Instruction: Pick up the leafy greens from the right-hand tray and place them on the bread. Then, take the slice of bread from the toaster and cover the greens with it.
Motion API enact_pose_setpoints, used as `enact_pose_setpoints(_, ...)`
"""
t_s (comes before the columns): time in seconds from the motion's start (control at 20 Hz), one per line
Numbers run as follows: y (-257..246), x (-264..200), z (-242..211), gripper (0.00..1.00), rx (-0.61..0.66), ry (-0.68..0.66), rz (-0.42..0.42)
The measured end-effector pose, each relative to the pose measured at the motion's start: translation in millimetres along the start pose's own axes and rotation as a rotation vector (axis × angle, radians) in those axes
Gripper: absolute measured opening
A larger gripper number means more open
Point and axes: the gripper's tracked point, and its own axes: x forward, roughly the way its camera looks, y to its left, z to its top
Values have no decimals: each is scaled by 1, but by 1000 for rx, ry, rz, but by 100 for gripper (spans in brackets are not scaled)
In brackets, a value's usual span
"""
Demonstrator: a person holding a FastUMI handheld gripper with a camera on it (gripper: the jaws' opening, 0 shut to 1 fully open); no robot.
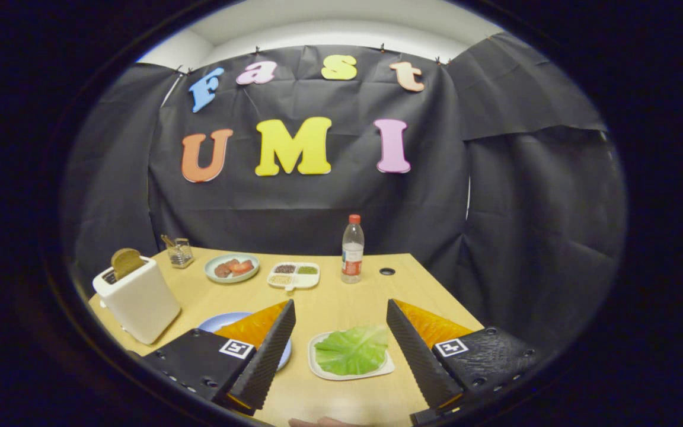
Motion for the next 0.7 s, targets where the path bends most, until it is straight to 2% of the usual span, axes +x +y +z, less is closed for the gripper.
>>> enact_pose_setpoints(0.45,-59,101,-81,95,75,287,-44)
enact_pose_setpoints(0.7,-60,133,-108,95,24,381,-38)
